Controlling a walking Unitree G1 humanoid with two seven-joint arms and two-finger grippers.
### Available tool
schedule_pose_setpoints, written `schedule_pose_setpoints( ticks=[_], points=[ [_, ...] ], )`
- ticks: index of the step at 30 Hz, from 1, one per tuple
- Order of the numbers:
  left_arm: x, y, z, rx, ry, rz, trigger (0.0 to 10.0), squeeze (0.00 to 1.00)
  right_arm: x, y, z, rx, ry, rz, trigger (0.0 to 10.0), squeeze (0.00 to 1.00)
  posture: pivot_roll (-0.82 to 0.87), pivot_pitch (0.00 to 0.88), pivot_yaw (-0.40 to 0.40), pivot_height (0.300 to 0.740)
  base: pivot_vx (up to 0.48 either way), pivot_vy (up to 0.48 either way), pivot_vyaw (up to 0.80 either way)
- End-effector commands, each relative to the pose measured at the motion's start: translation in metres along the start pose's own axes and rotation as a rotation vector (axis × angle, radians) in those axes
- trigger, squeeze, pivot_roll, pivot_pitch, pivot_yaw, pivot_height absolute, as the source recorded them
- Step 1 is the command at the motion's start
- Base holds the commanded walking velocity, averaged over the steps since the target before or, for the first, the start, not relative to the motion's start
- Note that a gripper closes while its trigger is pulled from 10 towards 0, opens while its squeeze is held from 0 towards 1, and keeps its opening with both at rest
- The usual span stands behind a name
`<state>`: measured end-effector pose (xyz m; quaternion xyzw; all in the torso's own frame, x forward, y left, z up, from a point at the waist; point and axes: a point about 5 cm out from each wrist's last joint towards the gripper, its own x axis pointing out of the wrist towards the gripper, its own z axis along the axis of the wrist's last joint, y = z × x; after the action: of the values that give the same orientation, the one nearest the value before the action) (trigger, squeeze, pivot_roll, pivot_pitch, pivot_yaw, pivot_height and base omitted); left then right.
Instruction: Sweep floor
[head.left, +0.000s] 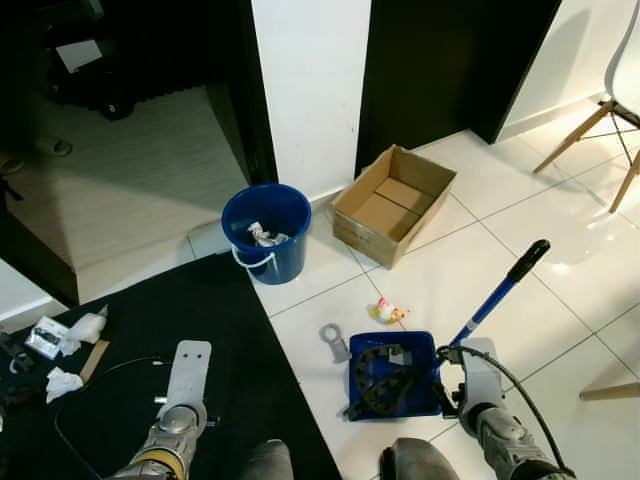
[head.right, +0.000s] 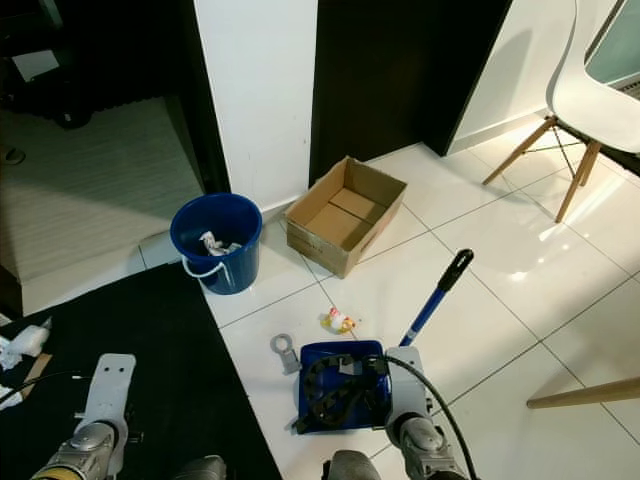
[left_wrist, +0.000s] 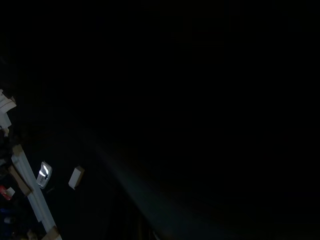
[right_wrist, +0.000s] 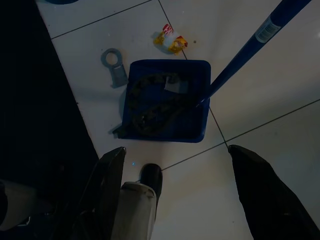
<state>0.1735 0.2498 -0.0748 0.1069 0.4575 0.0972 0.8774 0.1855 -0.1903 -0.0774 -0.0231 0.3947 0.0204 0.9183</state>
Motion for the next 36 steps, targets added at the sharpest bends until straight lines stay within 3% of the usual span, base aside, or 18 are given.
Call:
schedule_pose_setpoints(
  ticks=[1,36],
  points=[
    [0.0008,-0.0058,0.0089,-0.01,-0.043,-0.015,10.0,0.0,-0.0015,0.0008,-0.0053,0.011,0.011,-0.004,10.0,0.0,0.03,0.0,-0.007,0.74,0.0,0.0,0.0],
    [-0.0002,-0.0091,0.0018,0.022,-0.016,-0.026,10.0,0.0,-0.0013,0.0071,-0.0019,-0.031,-0.027,0.005,10.0,0.0,0.02,0.0,0.002,0.74,0.0,0.0,0.0]
  ],
)
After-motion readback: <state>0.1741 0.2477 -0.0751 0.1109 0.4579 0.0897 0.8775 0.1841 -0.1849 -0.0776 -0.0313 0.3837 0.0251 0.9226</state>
